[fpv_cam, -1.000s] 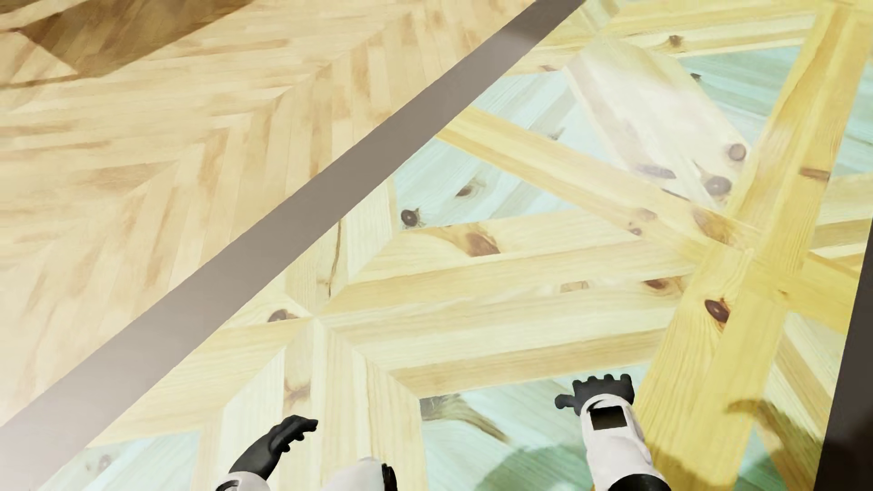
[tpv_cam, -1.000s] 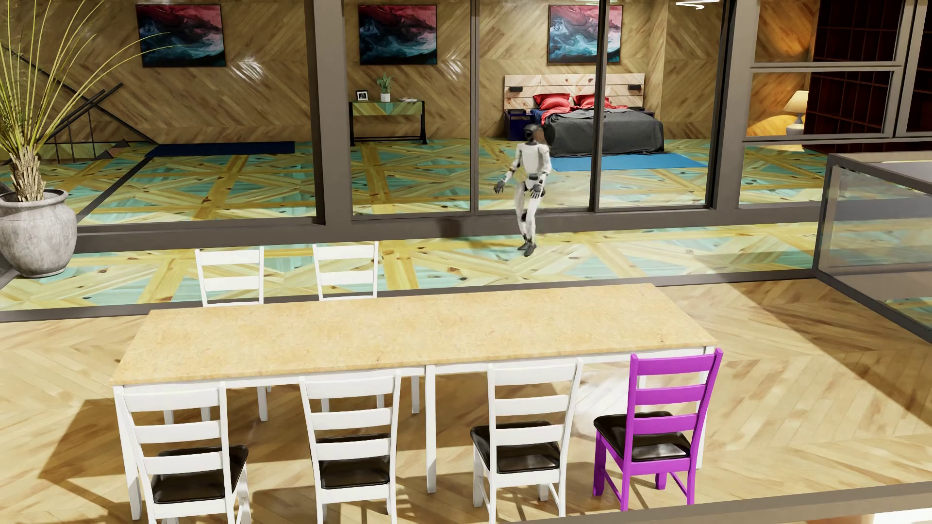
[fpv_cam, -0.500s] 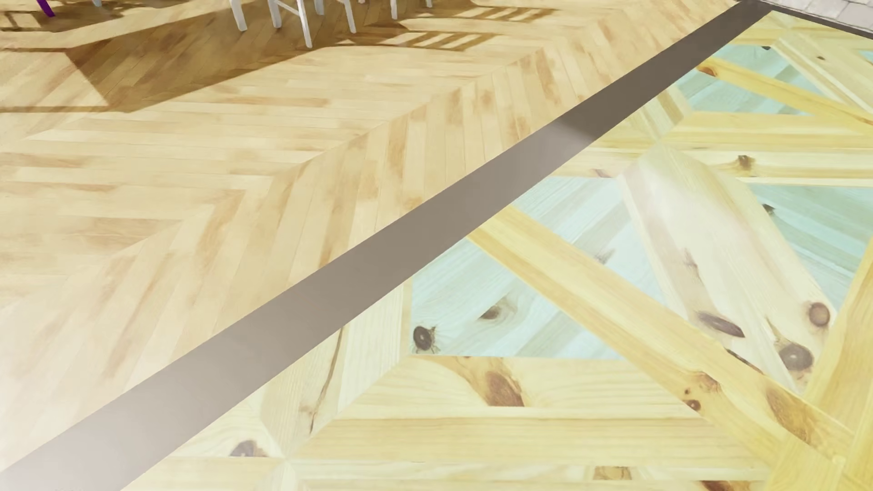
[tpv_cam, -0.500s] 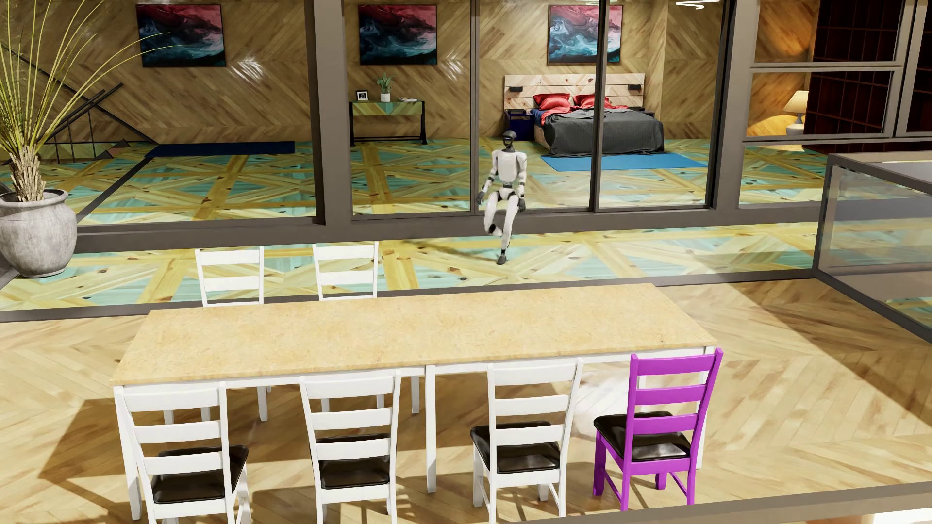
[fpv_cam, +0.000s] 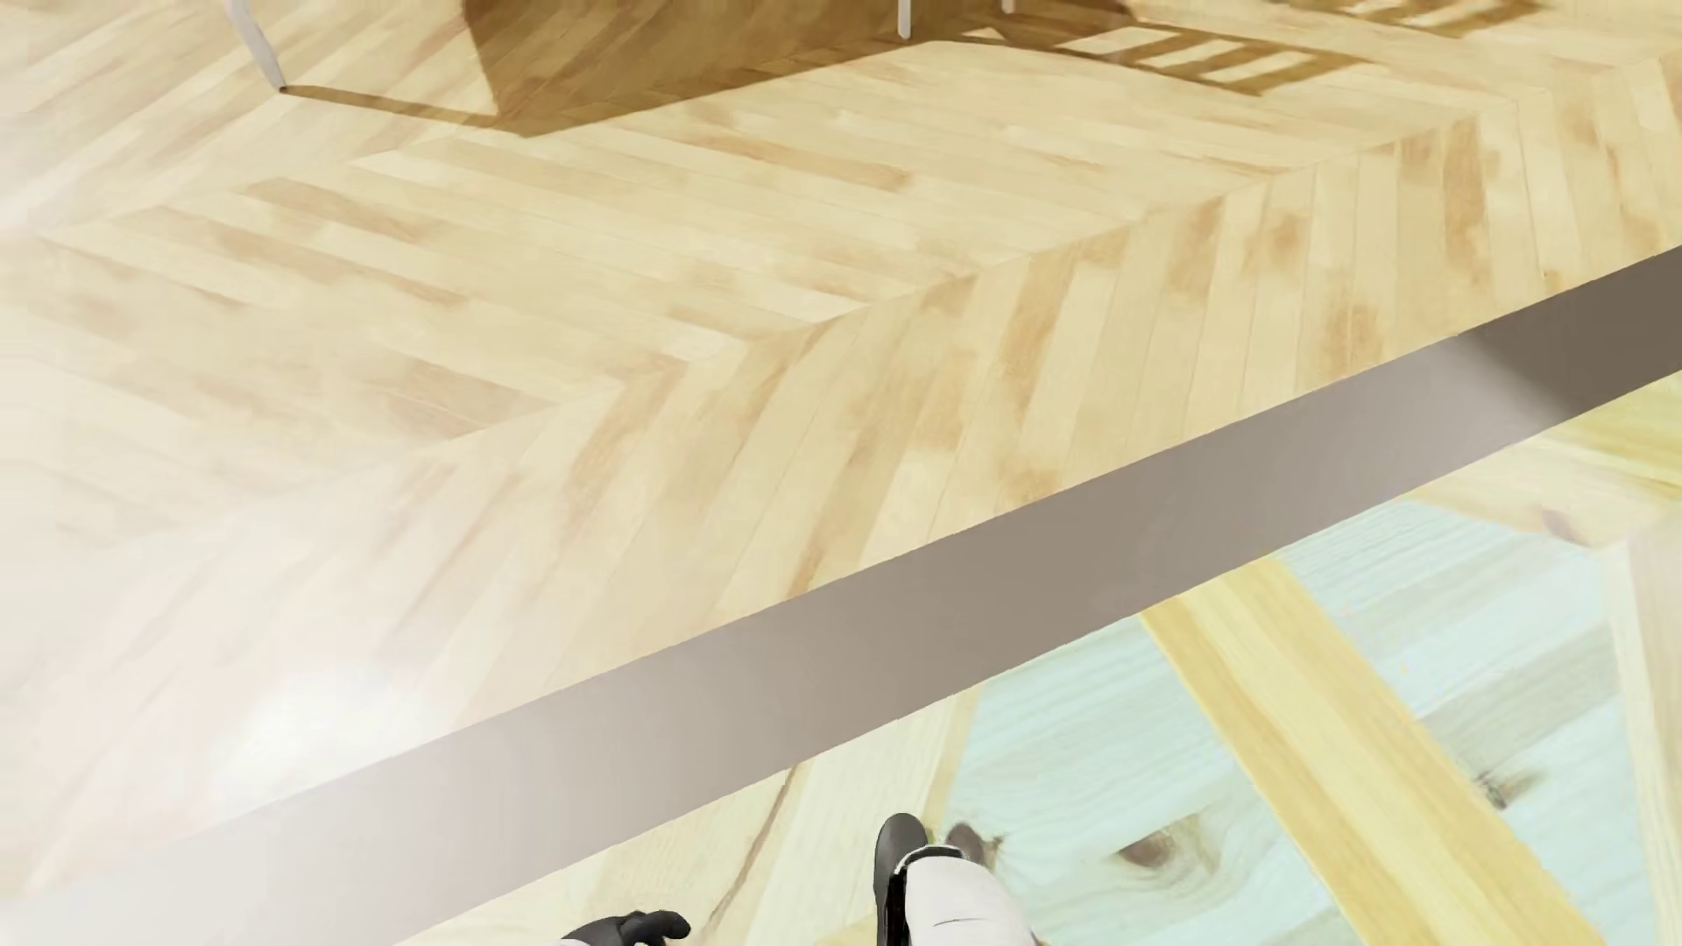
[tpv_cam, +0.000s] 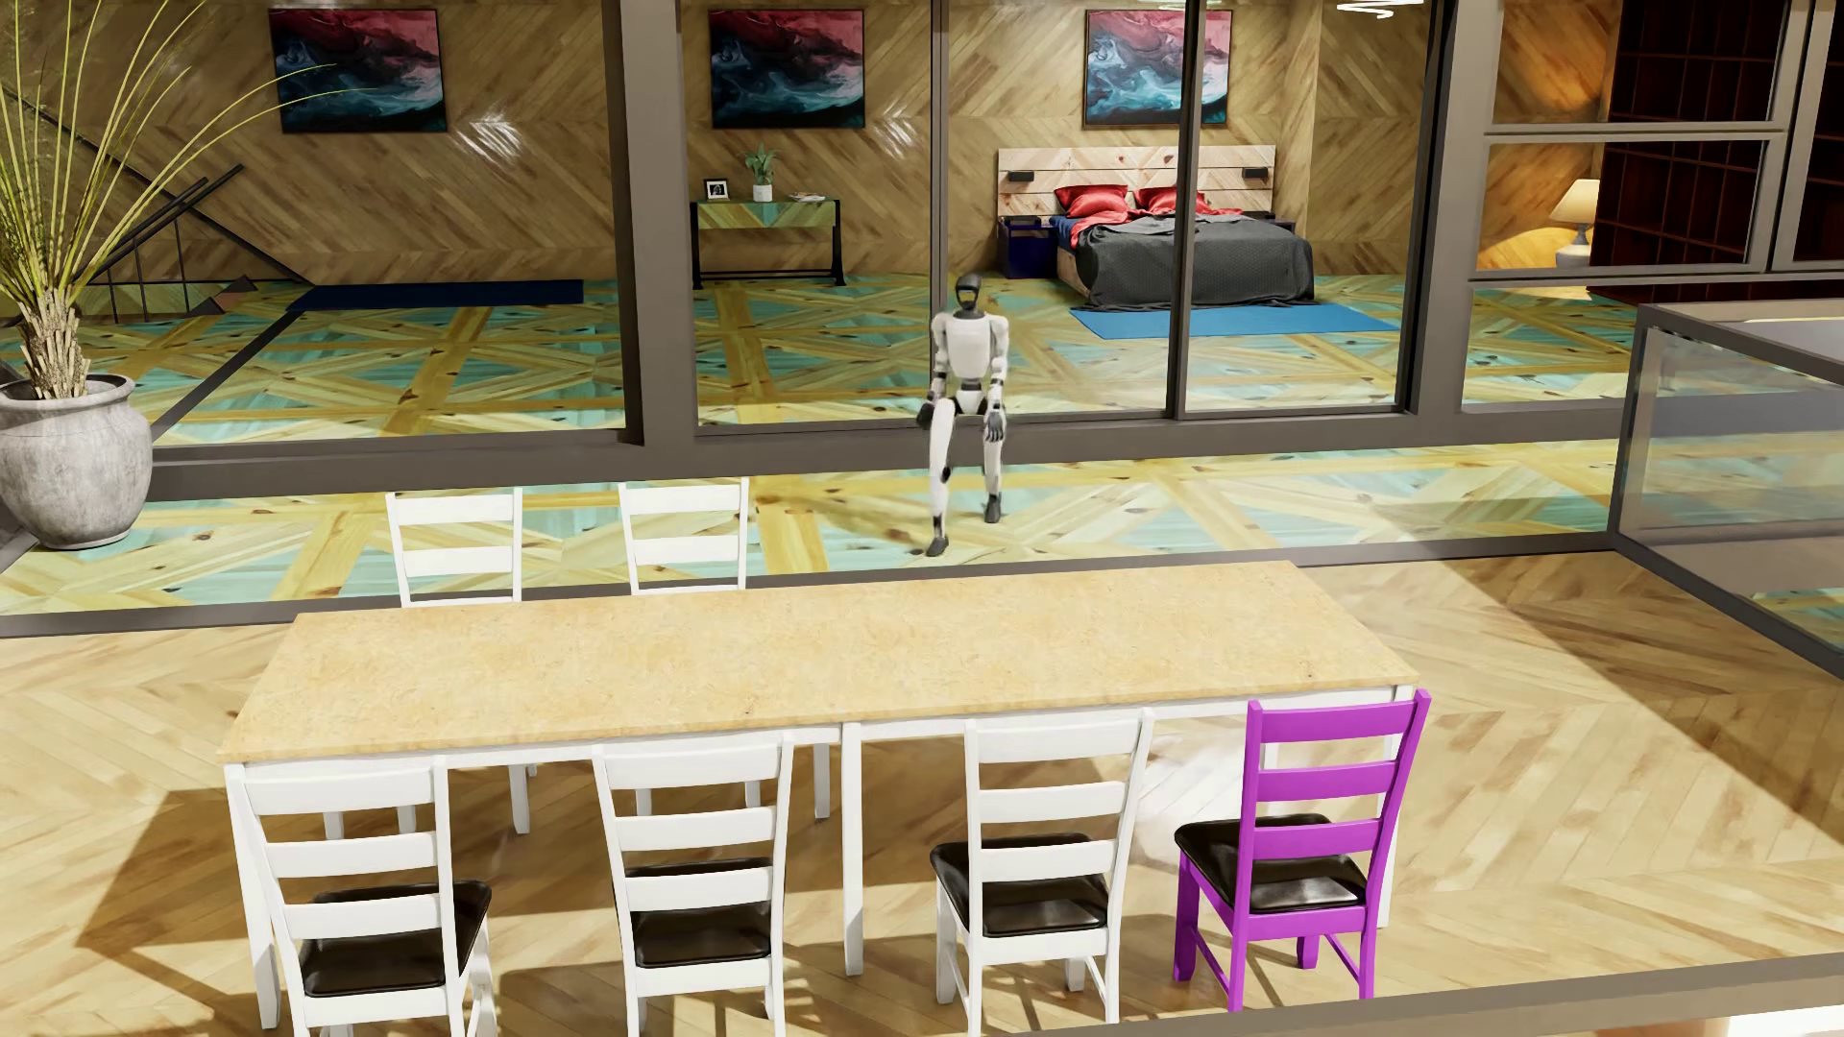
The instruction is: Move towards table
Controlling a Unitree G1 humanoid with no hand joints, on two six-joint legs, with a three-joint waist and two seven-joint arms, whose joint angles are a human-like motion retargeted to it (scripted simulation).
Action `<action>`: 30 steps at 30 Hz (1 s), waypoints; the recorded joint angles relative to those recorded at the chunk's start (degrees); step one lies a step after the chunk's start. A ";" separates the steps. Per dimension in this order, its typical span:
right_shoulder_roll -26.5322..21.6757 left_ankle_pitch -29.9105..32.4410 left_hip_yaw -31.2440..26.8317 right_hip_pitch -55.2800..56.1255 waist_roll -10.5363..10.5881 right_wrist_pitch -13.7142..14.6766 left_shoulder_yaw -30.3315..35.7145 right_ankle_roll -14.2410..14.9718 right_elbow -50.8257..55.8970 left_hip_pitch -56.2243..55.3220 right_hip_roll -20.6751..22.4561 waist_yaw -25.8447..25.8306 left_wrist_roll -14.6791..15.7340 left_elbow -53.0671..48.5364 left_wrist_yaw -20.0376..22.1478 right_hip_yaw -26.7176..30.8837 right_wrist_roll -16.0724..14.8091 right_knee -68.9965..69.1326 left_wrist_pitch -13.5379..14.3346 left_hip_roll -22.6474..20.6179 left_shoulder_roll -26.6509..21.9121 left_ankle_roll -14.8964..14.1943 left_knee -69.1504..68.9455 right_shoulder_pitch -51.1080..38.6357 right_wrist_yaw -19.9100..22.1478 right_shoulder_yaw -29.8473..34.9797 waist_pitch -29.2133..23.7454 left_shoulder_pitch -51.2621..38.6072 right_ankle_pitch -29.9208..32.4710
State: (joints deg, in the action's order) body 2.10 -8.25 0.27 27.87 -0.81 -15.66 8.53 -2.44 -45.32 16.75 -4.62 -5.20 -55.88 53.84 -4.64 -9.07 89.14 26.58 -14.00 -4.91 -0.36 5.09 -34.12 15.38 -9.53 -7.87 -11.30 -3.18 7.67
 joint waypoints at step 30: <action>0.18 -9.14 15.30 -2.58 -3.58 3.79 -12.02 2.06 -4.32 -16.90 -7.54 2.51 -2.88 -4.32 0.43 5.13 -14.55 38.19 1.84 -0.50 1.30 2.11 10.52 12.42 -7.19 3.82 2.33 9.55 -6.77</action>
State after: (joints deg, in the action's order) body 2.28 -17.38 15.58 25.29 -4.39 -11.87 -3.49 -0.38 -49.64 -0.15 -12.15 -2.68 -58.76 49.51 -4.20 -3.94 74.59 64.77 -12.16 -5.41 0.95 7.20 -23.59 27.80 -16.72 -4.05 -8.97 6.36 0.90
